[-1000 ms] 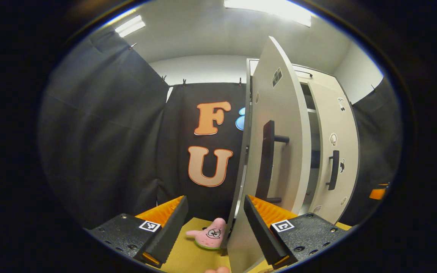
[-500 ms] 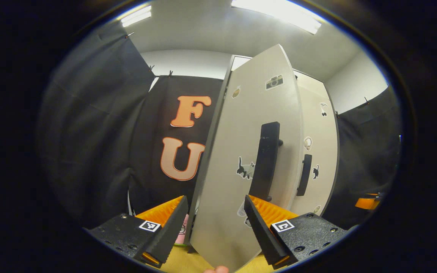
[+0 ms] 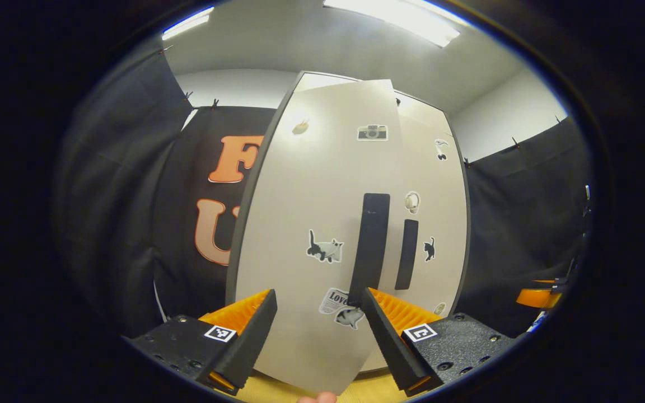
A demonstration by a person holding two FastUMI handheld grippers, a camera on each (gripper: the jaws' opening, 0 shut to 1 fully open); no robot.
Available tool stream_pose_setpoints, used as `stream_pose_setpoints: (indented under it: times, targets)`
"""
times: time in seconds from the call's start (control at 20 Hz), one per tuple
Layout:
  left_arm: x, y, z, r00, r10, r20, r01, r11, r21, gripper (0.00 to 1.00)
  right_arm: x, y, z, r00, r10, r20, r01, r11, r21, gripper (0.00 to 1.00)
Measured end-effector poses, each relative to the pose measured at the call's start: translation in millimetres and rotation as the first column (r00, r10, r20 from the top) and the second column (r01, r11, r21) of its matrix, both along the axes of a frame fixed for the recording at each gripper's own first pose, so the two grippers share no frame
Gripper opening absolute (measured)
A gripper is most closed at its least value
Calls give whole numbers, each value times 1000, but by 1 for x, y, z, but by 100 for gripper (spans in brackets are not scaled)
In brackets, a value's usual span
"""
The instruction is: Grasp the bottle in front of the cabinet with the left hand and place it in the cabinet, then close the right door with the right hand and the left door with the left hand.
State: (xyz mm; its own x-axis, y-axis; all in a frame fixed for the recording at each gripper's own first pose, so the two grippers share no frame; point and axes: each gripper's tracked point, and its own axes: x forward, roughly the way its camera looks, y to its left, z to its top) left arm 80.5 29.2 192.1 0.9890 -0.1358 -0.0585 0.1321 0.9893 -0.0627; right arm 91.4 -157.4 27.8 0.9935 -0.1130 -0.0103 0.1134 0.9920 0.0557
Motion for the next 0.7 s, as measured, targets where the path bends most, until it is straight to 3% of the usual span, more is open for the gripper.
stream_pose_setpoints:
  times: [0.4, 0.6, 0.7]
  targets:
    - [36, -25, -4, 999, -28, 21, 28, 1000, 1, 92, 2, -14, 2, 999, -40, 13, 40, 999, 9, 94]
    - [64, -29, -27, 999, -8, -46, 8, 1000, -13, 96, 2, -22, 4, 998, -68, 19, 68, 998, 7, 94]
    - [70, -32, -29, 999, -22, -43, 20, 999, -50, 94, 3, -28, 5, 996, -87, 23, 87, 996, 2, 94]
